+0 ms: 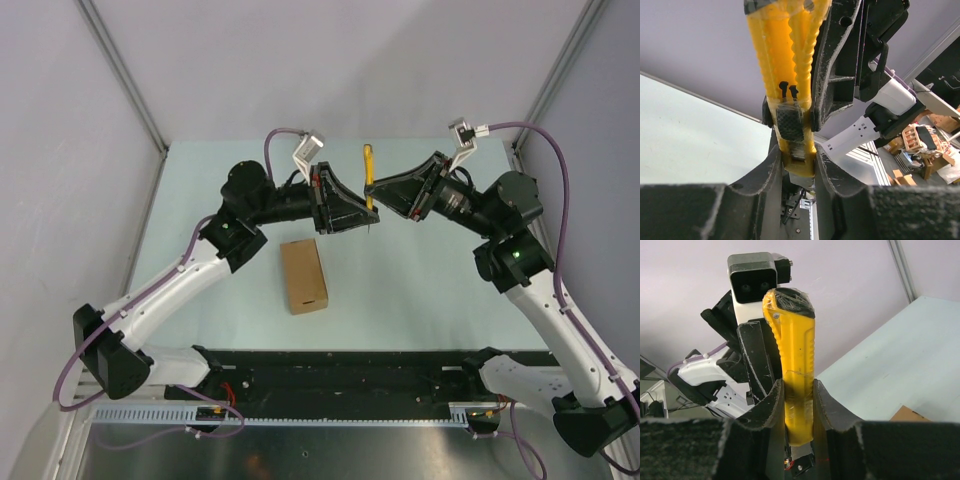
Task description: Unpack the express box
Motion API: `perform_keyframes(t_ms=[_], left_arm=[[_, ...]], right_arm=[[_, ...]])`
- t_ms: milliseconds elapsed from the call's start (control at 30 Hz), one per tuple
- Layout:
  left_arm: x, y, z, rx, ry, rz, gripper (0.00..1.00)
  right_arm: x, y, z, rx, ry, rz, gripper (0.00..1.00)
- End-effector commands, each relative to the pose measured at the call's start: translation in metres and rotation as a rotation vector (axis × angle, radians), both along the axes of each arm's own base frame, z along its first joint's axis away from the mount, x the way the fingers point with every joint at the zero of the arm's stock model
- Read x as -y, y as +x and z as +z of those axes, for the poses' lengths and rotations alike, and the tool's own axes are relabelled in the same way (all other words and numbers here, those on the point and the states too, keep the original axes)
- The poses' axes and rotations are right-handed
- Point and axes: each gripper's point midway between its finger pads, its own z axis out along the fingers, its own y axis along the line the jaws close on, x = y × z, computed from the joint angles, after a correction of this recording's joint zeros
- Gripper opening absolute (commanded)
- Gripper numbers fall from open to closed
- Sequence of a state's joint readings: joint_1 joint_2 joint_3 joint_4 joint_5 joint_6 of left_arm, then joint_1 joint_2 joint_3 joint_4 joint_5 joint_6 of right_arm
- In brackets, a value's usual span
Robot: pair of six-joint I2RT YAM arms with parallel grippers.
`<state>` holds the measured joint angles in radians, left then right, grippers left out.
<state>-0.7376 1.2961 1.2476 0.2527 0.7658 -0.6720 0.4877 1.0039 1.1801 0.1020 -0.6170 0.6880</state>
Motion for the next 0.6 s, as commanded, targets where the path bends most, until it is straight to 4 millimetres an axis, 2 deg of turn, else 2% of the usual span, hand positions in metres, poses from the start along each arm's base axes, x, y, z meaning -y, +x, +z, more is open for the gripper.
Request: perform_keyframes(t_ms=[0, 33, 100, 133, 200, 233, 333, 433, 567], left_arm=[[0.0, -0.001, 0.013, 0.04, -0.036, 0.007, 0.16], [-0.001, 0.0, 0.013, 0.044, -0.036, 0.012, 0.16], [-0.001, 0.002, 0.011, 0.066, -0.034, 0.027, 0.15], [-0.002, 0.003, 0.011, 0.074, -0.034, 0.036, 0.15], [-0.002, 0.006, 0.002, 0.083, -0.018, 0.053, 0.15], [-0.002, 0.008, -0.004, 0.075, 0.003, 0.061, 0.15], [-0.001, 0.019, -0.019, 0.09, 0.067, 0.109, 0.11], [-0.005, 0.032, -0.042, 0.09, 0.172, 0.174, 0.09], [-0.017, 0.043, -0.049, 0.141, 0.228, 0.268, 0.07]], right_arm=[[0.004, -0.016, 0.017, 0.054, 0.021, 0.018, 0.08], [0.005, -0.015, 0.018, 0.056, 0.022, 0.01, 0.09], [0.005, -0.014, 0.015, 0.053, 0.01, -0.011, 0.25], [0.006, -0.013, 0.012, 0.04, 0.004, -0.023, 0.45], [0.008, -0.007, 0.01, 0.04, -0.004, -0.074, 0.56], [0.009, -0.006, 0.007, 0.028, -0.013, -0.09, 0.66], [0.012, 0.001, -0.004, -0.003, -0.046, -0.142, 0.73], [0.014, 0.006, -0.014, -0.027, -0.077, -0.189, 0.79], [0.027, 0.022, -0.03, -0.072, -0.124, -0.318, 0.82]])
